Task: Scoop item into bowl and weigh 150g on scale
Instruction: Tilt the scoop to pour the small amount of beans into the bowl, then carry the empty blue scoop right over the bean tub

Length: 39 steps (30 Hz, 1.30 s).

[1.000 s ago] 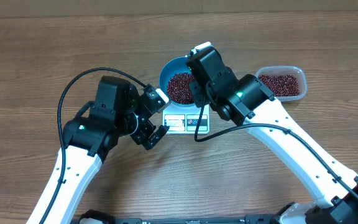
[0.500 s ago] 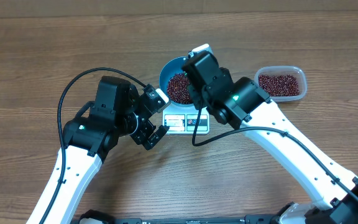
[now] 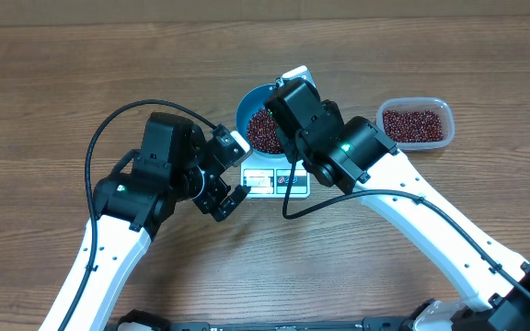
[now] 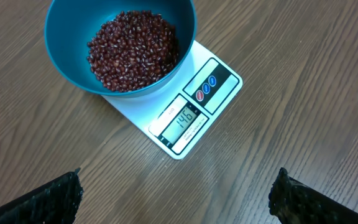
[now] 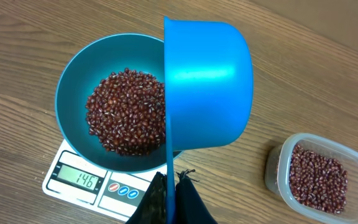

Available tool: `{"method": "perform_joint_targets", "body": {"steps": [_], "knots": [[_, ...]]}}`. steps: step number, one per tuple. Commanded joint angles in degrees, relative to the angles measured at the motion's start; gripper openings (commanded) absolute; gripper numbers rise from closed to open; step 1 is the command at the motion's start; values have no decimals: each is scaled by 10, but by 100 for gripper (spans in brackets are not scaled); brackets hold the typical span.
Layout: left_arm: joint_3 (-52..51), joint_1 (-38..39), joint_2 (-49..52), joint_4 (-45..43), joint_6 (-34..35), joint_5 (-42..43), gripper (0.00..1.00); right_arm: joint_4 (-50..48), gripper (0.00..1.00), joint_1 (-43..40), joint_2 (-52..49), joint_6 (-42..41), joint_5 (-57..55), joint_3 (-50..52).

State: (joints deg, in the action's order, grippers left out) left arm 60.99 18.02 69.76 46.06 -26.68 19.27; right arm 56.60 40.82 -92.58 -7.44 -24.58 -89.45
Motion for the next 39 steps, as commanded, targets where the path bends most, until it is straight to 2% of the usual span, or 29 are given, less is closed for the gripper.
{"method": "perform_joint_targets", "body": {"steps": [1, 7, 15, 24, 39], "knots": [[-5, 4, -1, 0, 10, -2, 100, -1, 4, -1, -1, -16, -40, -2], [-5, 4, -1, 0, 10, -2, 99, 21, 4, -5, -1, -137, -193, -2], [-5, 4, -1, 0, 10, -2, 100, 103, 4, -111, -1, -261, -187, -2], [-5, 4, -1, 0, 10, -2, 99, 118, 4, -265, -11, -255, -51, -2], [-5, 4, -1, 0, 10, -2, 99, 130, 4, -275, -130, -252, -54, -2]]}}
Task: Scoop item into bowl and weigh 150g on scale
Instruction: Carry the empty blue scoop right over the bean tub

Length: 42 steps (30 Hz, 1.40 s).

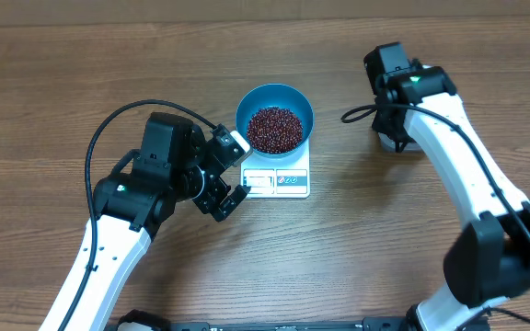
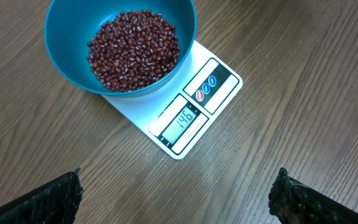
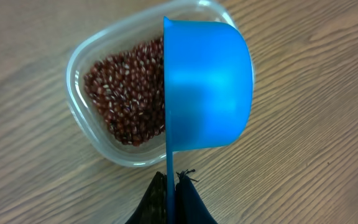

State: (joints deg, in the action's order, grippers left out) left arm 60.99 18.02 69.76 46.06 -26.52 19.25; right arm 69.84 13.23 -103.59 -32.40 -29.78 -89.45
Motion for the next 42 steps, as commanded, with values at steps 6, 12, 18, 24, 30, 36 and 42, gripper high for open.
{"method": "perform_joint_targets", "body": {"steps": [6, 12, 18, 24, 30, 36, 42], "knots": [[-5, 4, -1, 0, 8, -2, 99, -16, 4, 1, -31, -2, -2, -2], [-5, 4, -1, 0, 8, -2, 100, -22, 4, 1, -31, -2, 0, 2], [-5, 4, -1, 0, 8, -2, 100, -41, 4, 1, -32, 5, 0, 31], [-5, 4, -1, 0, 8, -2, 100, -57, 4, 1, -32, 11, 13, 58], [-5, 4, -1, 0, 8, -2, 100, -67, 4, 1, -32, 11, 40, 58], [-5, 4, -1, 0, 8, -2, 99, -93, 4, 1, -32, 14, 96, 58], [-5, 4, -1, 0, 8, -2, 100, -96, 4, 1, -31, 14, 105, 57]]}}
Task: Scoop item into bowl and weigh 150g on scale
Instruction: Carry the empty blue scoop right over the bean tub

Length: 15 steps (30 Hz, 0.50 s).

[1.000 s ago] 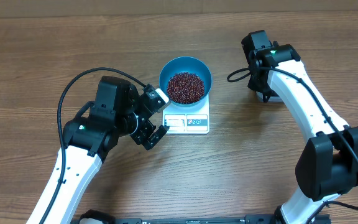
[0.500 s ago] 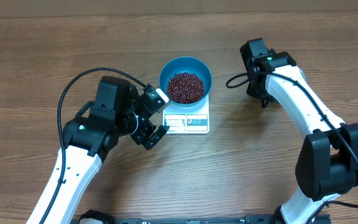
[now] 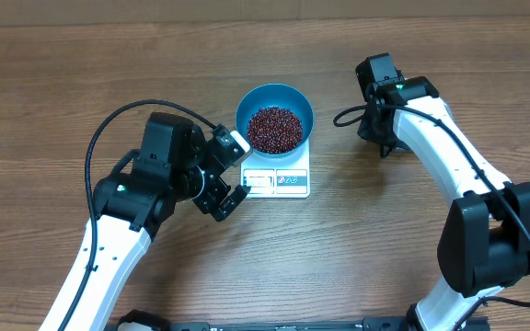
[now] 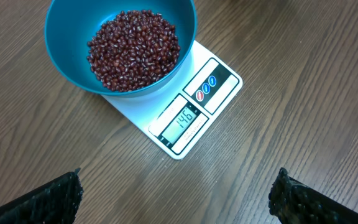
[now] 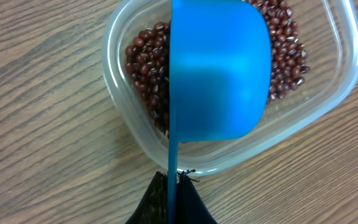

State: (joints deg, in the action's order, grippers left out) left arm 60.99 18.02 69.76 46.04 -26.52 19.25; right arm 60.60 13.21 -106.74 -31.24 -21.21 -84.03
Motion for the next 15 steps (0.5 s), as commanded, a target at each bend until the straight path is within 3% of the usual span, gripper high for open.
{"method": "perform_joint_targets", "body": {"steps": [1, 15], "knots": [[-5, 4, -1, 0, 8, -2, 100, -3, 4, 1, 0, 2, 18, 3], [-5, 4, -1, 0, 8, -2, 99, -6, 4, -60, 35, -1, 107, 3]]}}
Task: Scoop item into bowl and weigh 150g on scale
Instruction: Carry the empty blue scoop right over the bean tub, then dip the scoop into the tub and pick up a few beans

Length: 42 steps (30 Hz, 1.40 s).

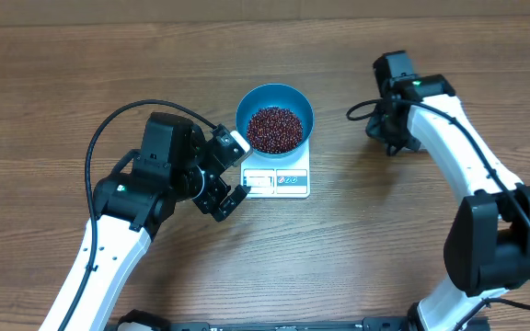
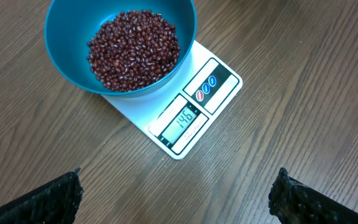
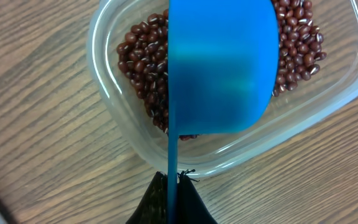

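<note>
A blue bowl [image 2: 67,37] of red beans [image 2: 133,48] stands on the white scale [image 2: 219,84], whose display [image 2: 184,117] reads 146. My left gripper [image 2: 178,185] hangs open in front of the scale, nothing between its fingers. My right gripper [image 3: 173,177] is shut on the thin handle of the blue scoop [image 3: 222,68]. The scoop sits on edge over the beans [image 3: 142,56] in a clear plastic container [image 3: 101,62]. In the overhead view the right wrist [image 1: 396,110] covers that container.
Bare wooden tabletop [image 1: 385,239] surrounds the scale and the container. The left arm [image 1: 145,184] lies to the left of the scale [image 1: 279,181]. A black cable loops over the left arm.
My right gripper has shifted a little to the right over the container, and the scoop looks larger and closer to the beans. The left gripper, bowl and 146 reading are unchanged.
At first my right gripper held the scoop on edge over the bowl, with the scale at 146. Then the scoop was over the edge of the bean container at the right. Later it was over the container's beans, and now closer to them.
</note>
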Available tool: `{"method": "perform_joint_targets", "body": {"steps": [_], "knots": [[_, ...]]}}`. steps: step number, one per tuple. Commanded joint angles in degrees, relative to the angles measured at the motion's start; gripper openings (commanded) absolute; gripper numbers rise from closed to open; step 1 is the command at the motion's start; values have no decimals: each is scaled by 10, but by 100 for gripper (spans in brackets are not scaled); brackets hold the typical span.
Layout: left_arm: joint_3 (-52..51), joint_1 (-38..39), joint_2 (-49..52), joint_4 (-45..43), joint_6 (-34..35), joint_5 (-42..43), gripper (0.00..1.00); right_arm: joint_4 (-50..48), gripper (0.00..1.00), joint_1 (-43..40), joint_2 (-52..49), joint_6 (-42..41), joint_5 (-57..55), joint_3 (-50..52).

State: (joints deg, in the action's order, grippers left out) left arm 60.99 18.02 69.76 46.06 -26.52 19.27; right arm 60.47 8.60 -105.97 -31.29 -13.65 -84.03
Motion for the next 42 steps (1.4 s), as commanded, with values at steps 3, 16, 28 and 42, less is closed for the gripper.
{"method": "perform_joint_targets", "body": {"steps": [3, 16, 28, 42], "knots": [[-5, 4, -1, 0, 8, -2, 99, -3, 4, -25, 40, 0, 35, 3], [-5, 4, -1, 0, 8, -2, 100, 25, 4, -77, 98, 14, 117, 3], [-5, 4, -1, 0, 8, -2, 100, 41, 4, -90, 108, 30, 140, 3], [-5, 4, -1, 0, 8, -2, 100, 41, 4, -90, 192, 51, 203, -19]]}}
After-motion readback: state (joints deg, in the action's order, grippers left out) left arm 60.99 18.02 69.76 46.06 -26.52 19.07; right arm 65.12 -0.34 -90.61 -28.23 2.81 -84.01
